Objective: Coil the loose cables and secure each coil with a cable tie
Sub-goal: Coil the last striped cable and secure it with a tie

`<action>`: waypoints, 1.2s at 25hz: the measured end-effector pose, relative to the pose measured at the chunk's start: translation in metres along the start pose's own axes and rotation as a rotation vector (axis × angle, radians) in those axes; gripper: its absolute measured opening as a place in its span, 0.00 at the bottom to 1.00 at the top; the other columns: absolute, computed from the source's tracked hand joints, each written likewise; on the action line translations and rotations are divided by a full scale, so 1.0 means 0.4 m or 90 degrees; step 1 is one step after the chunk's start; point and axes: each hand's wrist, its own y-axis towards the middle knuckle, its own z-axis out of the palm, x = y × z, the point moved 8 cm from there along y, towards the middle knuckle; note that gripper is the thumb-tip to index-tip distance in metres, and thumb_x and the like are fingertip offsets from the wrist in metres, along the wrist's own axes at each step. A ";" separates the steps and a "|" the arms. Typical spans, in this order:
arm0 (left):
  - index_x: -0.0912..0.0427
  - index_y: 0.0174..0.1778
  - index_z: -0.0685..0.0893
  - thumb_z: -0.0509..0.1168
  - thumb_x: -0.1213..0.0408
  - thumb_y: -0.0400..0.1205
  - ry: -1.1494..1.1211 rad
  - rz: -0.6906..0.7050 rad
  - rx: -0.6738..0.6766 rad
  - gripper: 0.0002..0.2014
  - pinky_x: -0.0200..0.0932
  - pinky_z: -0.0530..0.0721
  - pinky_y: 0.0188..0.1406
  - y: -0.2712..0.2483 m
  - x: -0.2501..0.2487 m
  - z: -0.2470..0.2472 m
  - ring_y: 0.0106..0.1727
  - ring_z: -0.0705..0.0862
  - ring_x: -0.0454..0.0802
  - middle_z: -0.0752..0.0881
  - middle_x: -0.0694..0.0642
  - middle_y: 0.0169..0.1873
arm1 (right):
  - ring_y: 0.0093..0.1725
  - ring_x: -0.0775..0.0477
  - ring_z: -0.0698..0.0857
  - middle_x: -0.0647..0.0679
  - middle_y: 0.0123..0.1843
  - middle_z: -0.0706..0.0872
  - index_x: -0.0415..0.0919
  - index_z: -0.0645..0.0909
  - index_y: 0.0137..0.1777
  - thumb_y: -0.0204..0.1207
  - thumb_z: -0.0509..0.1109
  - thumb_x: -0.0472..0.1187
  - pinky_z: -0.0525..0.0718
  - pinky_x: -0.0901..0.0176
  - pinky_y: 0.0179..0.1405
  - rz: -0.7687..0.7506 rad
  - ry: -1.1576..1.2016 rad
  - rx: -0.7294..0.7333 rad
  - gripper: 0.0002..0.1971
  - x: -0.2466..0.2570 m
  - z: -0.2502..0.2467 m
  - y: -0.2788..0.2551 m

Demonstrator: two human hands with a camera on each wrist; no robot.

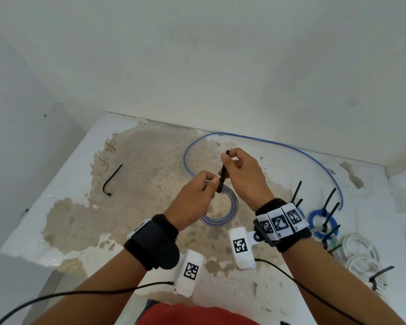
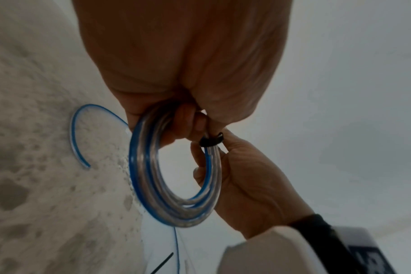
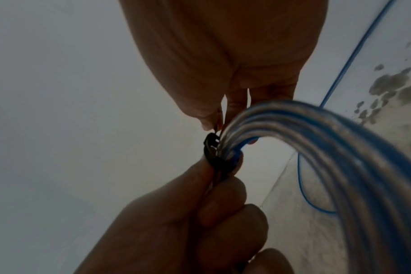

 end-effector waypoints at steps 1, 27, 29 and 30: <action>0.53 0.52 0.80 0.56 0.51 0.90 -0.019 -0.017 -0.003 0.12 0.49 0.80 0.33 0.000 0.003 0.003 0.27 0.72 0.48 0.75 0.47 0.30 | 0.40 0.51 0.91 0.48 0.37 0.92 0.49 0.81 0.49 0.87 0.65 0.52 0.85 0.57 0.49 -0.010 -0.019 -0.010 0.10 0.002 -0.004 0.000; 0.56 0.46 0.77 0.60 0.53 0.89 -0.033 -0.012 -0.024 0.12 0.36 0.75 0.24 -0.012 -0.006 0.006 0.25 0.72 0.43 0.75 0.49 0.28 | 0.43 0.50 0.93 0.46 0.38 0.93 0.38 0.83 0.53 0.82 0.75 0.42 0.85 0.60 0.43 0.017 0.075 0.122 0.08 -0.017 -0.025 -0.051; 0.58 0.47 0.76 0.59 0.54 0.90 -0.037 -0.010 -0.023 0.12 0.36 0.75 0.23 -0.011 -0.012 0.006 0.24 0.72 0.44 0.75 0.51 0.29 | 0.44 0.53 0.93 0.49 0.38 0.94 0.41 0.82 0.50 0.83 0.74 0.44 0.85 0.60 0.46 -0.045 0.018 0.088 0.07 0.007 -0.032 -0.062; 0.59 0.47 0.76 0.59 0.55 0.90 -0.042 -0.008 -0.023 0.12 0.36 0.75 0.22 -0.011 -0.015 0.006 0.24 0.71 0.44 0.75 0.52 0.30 | 0.44 0.54 0.93 0.51 0.39 0.94 0.43 0.82 0.49 0.83 0.74 0.45 0.85 0.59 0.48 -0.068 -0.003 0.073 0.07 0.014 -0.034 -0.066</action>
